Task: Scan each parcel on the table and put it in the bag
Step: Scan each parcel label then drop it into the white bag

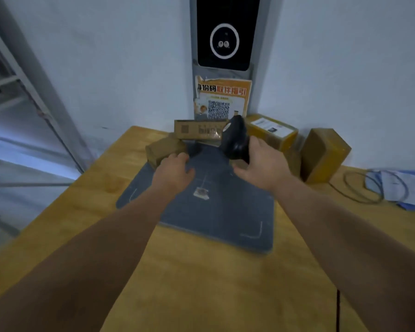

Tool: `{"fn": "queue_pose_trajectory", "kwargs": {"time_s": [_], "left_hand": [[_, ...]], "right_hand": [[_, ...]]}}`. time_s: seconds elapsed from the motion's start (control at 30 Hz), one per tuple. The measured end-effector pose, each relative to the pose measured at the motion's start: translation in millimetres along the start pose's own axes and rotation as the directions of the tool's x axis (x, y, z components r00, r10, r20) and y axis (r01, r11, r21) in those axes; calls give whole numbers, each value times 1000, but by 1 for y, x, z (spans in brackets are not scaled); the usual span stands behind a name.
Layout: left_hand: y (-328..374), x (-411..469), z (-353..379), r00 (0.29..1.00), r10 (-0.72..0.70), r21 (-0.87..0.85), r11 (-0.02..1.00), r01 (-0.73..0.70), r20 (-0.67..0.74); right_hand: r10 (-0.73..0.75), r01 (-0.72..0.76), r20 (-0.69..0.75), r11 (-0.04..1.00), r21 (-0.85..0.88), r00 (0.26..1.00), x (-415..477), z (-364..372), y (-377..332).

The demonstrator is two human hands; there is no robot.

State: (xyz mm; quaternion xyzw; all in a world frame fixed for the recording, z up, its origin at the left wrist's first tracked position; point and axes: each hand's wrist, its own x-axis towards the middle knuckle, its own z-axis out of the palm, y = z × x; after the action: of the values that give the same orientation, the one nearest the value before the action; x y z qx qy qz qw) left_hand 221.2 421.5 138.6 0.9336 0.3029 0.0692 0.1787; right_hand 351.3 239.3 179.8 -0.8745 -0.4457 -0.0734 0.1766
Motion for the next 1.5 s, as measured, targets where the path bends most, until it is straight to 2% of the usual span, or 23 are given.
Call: {"fn": "queue_pose_trajectory", "kwargs": {"time_s": [0.07, 0.23, 0.33, 0.5, 0.6, 0.67, 0.8, 0.93, 1.03, 1.2, 1.3, 1.37, 1.5], "left_hand": [[-18, 31, -3, 999, -33, 45, 998, 32, 6], [-67, 102, 4, 993, -113, 178, 979, 105, 37], [-90, 136, 19, 989, -132, 253, 961, 113, 59], [-112, 182, 50, 954, -228, 362, 921, 146, 195], [-121, 194, 64, 937, -253, 416, 899, 136, 241], [-123, 198, 66, 950, -229, 432, 894, 119, 212], [-129, 210, 55, 944, -256, 366, 915, 167, 209], [-131, 211, 63, 929, -324, 185, 938, 292, 179], [-128, 209, 77, 918, -370, 175, 922, 344, 145], [-122, 212, 78, 889, -414, 163, 908, 386, 197], [-118, 209, 75, 864, -423, 55, 904, 425, 273], [-111, 201, 76, 865, -427, 15, 899, 439, 264], [-97, 178, 83, 885, -423, -22, 900, 434, 193]], "right_hand": [[-31, 31, -11, 1000, -4, 999, 40, 20, -11], [51, -38, 36, 950, -311, 998, 119, 73, -9], [83, -50, 69, 922, -385, 994, 146, 102, 5], [34, -11, 60, 938, -346, 998, 171, 136, 29], [23, 1, 102, 974, -228, 994, 175, 146, 38], [36, -20, 145, 994, -107, 989, 178, 153, 41], [84, -96, 190, 994, 57, 978, 189, 164, 32], [150, -160, 271, 987, 15, 951, 222, 178, 21], [240, -263, 281, 964, 47, 929, 232, 181, 25], [306, -296, 313, 952, -79, 899, 229, 170, 30], [284, -308, 361, 951, 10, 888, 233, 166, 34], [238, -289, 388, 954, 77, 890, 234, 166, 35], [206, -224, 369, 975, 5, 906, 221, 162, 21]]}}
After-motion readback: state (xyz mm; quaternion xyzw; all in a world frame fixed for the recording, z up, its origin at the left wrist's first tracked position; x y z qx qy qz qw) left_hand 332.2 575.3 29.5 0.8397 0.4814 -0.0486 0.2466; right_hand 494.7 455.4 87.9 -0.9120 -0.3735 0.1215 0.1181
